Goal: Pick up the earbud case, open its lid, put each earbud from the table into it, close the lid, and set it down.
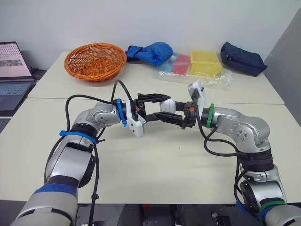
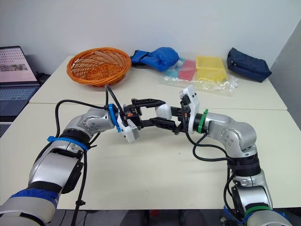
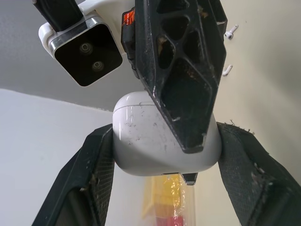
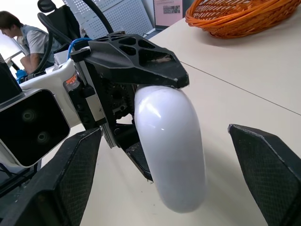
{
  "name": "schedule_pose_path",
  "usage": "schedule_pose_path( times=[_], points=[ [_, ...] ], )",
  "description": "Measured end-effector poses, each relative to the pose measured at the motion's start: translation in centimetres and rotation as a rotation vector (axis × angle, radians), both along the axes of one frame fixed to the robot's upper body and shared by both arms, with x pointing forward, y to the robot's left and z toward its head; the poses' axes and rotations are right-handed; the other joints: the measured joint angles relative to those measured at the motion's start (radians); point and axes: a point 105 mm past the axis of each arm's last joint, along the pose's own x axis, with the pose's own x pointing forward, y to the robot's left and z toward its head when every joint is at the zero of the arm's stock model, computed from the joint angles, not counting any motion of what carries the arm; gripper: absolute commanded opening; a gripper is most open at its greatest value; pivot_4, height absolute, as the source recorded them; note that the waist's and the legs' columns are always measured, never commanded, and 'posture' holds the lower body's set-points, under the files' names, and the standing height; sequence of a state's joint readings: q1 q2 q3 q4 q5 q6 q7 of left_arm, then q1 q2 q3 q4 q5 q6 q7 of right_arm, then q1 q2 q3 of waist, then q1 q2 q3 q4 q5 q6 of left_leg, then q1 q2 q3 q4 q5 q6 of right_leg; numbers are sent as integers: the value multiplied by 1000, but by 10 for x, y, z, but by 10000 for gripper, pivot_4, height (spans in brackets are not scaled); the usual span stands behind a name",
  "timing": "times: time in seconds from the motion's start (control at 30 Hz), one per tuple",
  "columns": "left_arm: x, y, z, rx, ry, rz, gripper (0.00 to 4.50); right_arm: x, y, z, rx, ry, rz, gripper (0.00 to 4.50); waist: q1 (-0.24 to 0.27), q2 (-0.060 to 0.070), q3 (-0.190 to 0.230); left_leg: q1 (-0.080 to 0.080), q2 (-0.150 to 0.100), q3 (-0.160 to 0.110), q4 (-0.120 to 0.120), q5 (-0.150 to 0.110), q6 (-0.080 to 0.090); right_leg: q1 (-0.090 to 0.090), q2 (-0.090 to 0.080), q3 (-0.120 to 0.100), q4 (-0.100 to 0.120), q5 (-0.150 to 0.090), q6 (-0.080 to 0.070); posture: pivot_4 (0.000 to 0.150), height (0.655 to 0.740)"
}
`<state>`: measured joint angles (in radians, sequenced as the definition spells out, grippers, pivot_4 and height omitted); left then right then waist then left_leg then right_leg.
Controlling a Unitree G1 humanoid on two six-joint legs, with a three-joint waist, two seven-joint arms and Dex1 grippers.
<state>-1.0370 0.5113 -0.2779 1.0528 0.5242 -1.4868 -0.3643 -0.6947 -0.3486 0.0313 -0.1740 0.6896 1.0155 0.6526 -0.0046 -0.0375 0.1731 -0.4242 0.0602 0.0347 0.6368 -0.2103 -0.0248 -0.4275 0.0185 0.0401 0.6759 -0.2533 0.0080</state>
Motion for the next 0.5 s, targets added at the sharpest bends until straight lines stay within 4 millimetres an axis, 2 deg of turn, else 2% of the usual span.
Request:
schedule_pose_path(
  times=[0.27,0.5],
  points=[
    [0,0,5,7,-21,-7,27843,0,-2,-2,-26,-10,0,9927,-4,0,0,0,0,0,9,0,0,1,0,1,4,-1,2,1500,7400],
    [0,-1,3,6,-16,-7,27843,1,-3,-3,-51,-43,5,8977,-4,0,0,1,1,0,9,0,0,2,1,1,4,0,2,1500,7400]
  ],
)
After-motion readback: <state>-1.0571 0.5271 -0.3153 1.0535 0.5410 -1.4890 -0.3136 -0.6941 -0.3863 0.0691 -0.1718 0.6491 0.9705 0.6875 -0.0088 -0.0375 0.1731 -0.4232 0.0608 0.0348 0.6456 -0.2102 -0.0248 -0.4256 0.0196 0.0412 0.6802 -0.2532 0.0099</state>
